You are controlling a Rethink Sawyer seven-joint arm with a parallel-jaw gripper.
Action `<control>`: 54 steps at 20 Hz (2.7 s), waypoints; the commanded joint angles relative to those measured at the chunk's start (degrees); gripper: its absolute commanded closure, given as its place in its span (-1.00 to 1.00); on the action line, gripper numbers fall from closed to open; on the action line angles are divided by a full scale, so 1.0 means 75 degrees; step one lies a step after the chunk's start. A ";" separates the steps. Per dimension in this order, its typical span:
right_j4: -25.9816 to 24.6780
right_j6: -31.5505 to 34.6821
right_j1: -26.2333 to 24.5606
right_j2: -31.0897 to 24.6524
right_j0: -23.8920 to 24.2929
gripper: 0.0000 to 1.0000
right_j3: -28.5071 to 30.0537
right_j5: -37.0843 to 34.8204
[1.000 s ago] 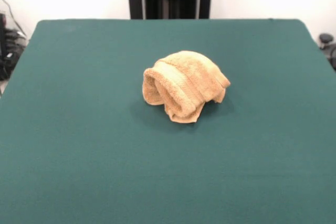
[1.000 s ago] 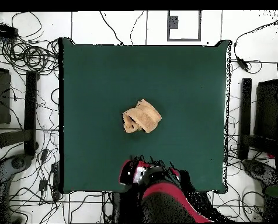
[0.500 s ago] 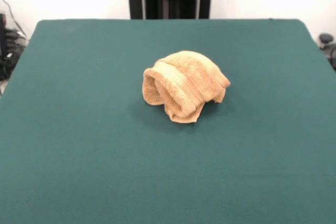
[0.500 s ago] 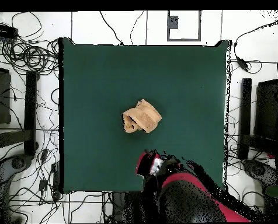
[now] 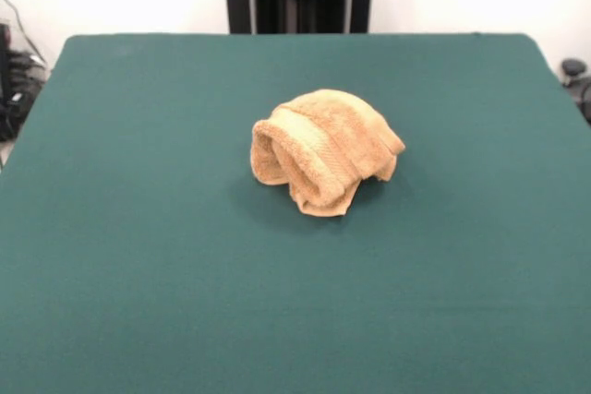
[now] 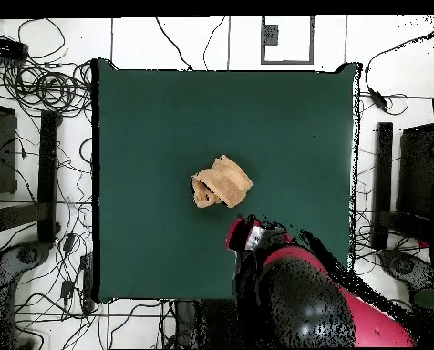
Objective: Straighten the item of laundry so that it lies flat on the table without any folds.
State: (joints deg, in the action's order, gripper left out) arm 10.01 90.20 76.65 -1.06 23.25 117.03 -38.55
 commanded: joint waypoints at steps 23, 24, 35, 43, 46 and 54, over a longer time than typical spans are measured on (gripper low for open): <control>-0.1913 -0.0182 -0.2847 -0.3896 0.1923 -1.00 0.1517 0.3084; -0.2013 -0.0101 -0.2879 -0.3892 0.1916 -1.00 0.1488 0.3100; -0.2957 0.0605 -0.3527 -0.3286 0.1413 -1.00 0.1125 0.3687; -0.3384 0.0815 -0.4210 -0.2743 0.0967 -1.00 0.0615 0.3845; -0.3500 0.0846 -0.4529 -0.2524 0.0780 -1.00 0.0333 0.4027; -0.3522 0.1049 -0.4629 -0.2161 0.0385 -1.00 0.0110 0.4257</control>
State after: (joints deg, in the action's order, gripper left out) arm -14.66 90.20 43.38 -19.78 29.99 122.65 -10.10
